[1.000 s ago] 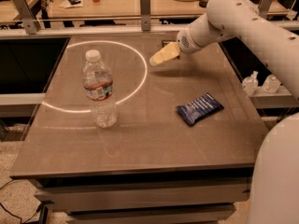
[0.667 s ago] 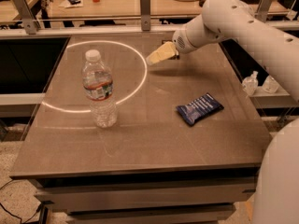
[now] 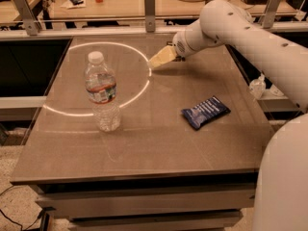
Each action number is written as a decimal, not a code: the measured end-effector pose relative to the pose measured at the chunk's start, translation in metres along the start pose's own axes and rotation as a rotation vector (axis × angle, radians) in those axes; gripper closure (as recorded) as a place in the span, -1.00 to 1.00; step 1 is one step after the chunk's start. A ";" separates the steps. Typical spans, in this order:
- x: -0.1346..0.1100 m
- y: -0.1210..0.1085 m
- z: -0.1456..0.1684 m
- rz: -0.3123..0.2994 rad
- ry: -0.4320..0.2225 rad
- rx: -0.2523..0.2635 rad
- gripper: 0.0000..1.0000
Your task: Move rxbar chocolate near rxbar blueberry
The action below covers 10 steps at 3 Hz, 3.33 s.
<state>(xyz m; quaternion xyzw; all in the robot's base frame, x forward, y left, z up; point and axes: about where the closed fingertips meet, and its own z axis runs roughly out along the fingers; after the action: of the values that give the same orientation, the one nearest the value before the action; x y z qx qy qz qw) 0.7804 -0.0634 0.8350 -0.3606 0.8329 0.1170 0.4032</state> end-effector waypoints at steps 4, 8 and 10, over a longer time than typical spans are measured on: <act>0.023 -0.041 0.014 0.111 0.026 0.071 -0.20; 0.011 -0.042 0.004 0.112 0.026 0.070 1.00; 0.011 -0.043 0.003 0.111 0.025 0.070 1.00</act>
Offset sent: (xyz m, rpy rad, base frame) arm 0.0328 -0.0428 -0.0152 0.0078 0.0123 -0.1683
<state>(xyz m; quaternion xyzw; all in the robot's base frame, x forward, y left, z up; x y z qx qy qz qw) 0.8074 -0.0975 0.8290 -0.3007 0.8604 0.1054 0.3978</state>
